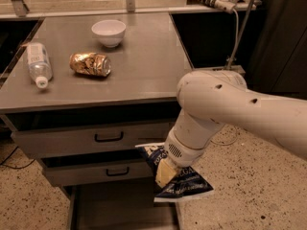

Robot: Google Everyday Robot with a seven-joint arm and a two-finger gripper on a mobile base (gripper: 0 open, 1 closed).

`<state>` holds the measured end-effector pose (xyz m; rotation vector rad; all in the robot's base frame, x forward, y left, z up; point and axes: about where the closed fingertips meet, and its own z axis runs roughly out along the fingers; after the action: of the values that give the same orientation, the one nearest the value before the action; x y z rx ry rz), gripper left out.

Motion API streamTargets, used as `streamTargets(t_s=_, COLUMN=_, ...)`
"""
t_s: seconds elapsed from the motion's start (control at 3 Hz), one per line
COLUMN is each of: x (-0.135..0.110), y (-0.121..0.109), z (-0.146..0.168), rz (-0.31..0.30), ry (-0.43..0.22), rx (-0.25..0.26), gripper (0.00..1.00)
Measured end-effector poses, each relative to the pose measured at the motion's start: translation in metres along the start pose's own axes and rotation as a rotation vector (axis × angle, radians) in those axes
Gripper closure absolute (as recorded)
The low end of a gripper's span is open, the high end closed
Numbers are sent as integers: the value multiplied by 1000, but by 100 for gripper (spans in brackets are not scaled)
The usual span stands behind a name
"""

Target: Place blue chip bag into bottom drawer

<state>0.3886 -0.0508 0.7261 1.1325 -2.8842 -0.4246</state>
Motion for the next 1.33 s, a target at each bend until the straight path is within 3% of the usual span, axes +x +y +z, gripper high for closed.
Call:
streamTargets(t_s=0.33, x=0, y=0, z=0, rz=0, ry=0, rx=0, gripper=100)
streamTargets(t_s=0.67, x=2, y=3, z=28, rz=22, ry=-23, rx=-48, gripper=100)
streamTargets(t_s=1.0, x=1, y=6, z=91, rz=54, ry=-53, rx=-123, gripper=100)
streamTargets(t_s=1.33, x=-17, y=-1, z=146, rz=88, ry=-97, rx=-182, gripper=100)
